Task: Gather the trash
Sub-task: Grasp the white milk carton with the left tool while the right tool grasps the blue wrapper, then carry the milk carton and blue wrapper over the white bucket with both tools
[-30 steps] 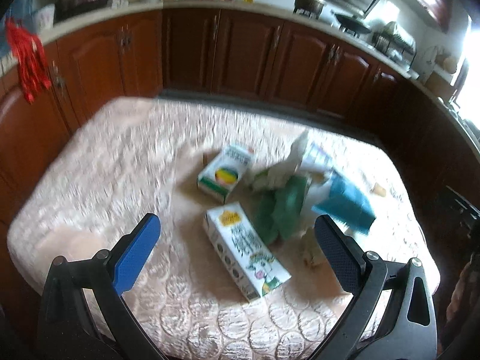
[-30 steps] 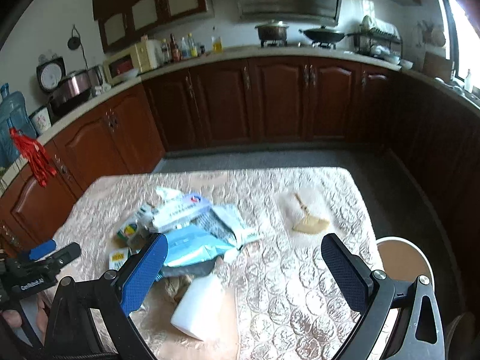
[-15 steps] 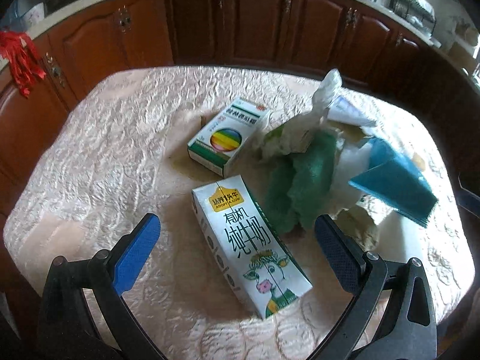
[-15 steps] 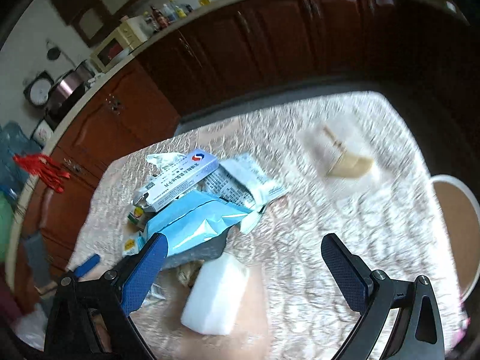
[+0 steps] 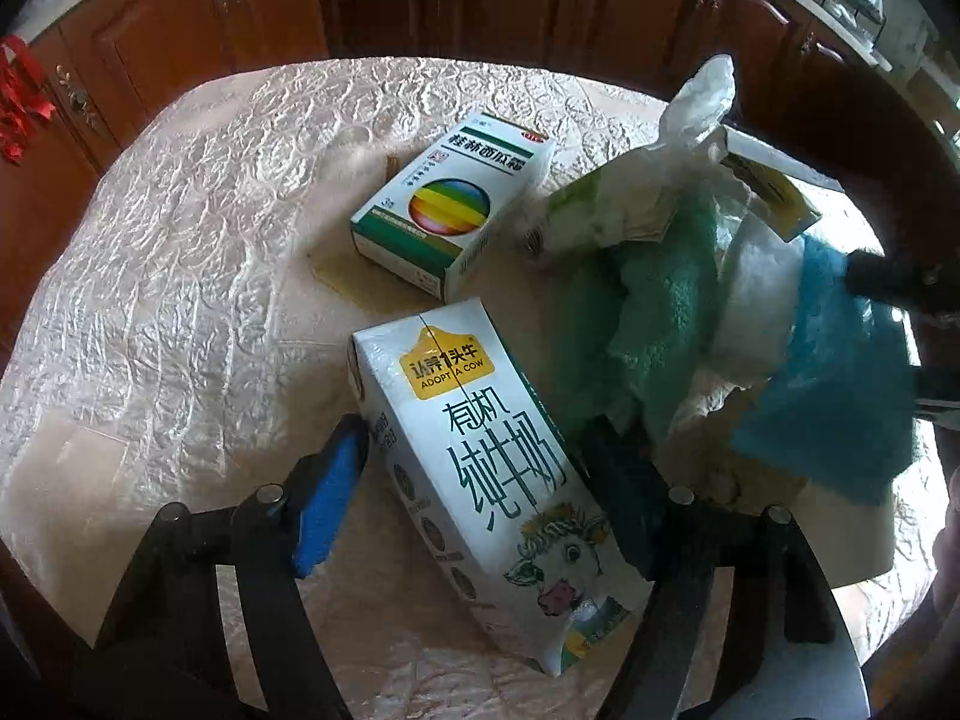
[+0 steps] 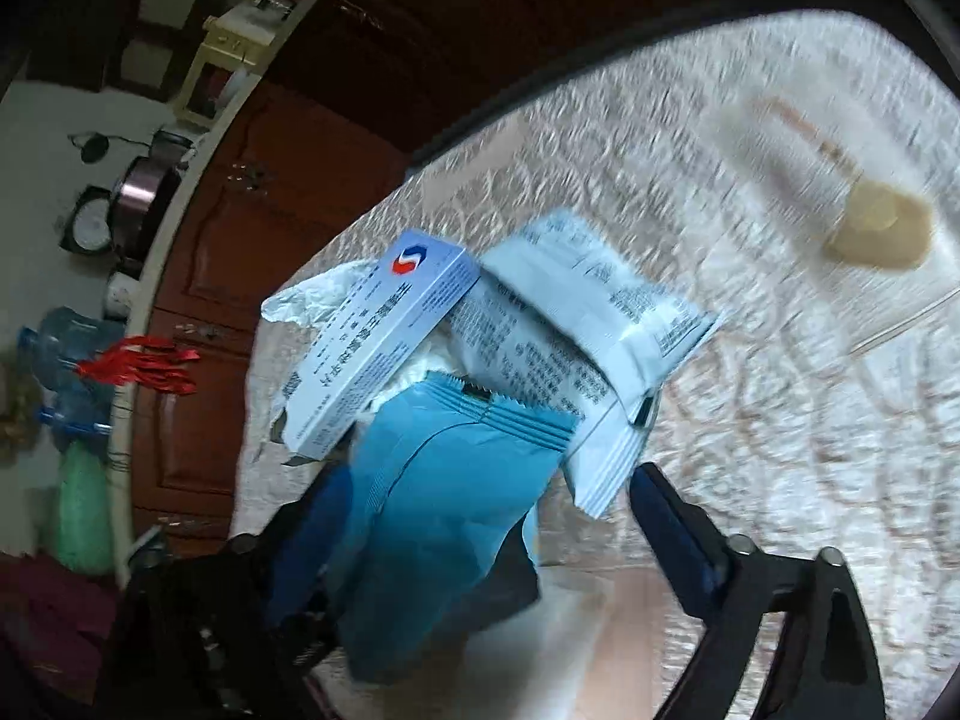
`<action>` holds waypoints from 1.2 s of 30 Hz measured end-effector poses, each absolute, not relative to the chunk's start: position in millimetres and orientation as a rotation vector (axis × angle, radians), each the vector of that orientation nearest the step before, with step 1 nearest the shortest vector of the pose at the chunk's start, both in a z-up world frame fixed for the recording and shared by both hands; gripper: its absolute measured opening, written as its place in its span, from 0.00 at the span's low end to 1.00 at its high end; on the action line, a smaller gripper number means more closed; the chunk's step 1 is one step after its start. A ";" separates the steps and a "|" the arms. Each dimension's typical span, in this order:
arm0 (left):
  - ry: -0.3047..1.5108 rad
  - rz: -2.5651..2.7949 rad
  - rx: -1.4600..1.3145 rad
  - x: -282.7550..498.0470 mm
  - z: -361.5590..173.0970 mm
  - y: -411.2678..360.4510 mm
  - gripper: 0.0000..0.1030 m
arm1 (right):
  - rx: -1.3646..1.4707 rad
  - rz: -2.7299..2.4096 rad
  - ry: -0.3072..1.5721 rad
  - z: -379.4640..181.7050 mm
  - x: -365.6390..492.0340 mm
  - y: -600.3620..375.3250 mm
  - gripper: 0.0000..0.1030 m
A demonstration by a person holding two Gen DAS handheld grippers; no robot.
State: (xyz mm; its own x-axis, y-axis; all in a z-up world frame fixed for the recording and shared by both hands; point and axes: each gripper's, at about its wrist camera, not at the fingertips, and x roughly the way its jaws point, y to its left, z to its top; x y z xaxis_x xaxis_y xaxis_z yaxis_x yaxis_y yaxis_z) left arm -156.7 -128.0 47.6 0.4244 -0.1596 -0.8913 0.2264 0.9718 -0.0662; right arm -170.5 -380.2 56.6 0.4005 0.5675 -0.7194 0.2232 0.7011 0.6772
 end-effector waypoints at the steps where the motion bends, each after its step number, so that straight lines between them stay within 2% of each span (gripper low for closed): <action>1: 1.103 -0.245 0.070 -156.8 47.7 -127.8 0.67 | 0.823 0.273 1.158 56.7 -171.2 -379.2 0.67; 2: 1.095 -0.250 0.070 -157.6 48.3 -126.9 0.66 | 0.830 0.293 1.142 60.8 -173.6 -377.2 0.55; 4: 1.091 -0.260 0.066 -160.4 49.8 -125.1 0.63 | 0.807 0.314 1.113 66.2 -178.5 -372.5 0.46; 5: 1.091 -0.267 0.062 -162.7 50.9 -123.8 0.63 | 0.765 0.318 1.099 73.4 -181.8 -368.5 0.44; 21: 0.932 -0.379 0.065 -204.1 128.9 -149.3 0.55 | 0.450 0.238 0.914 147.8 -239.8 -364.6 0.41; 36: 0.892 -0.657 0.097 -230.6 166.5 -239.8 0.53 | 0.449 0.068 0.820 173.4 -296.3 -448.4 0.41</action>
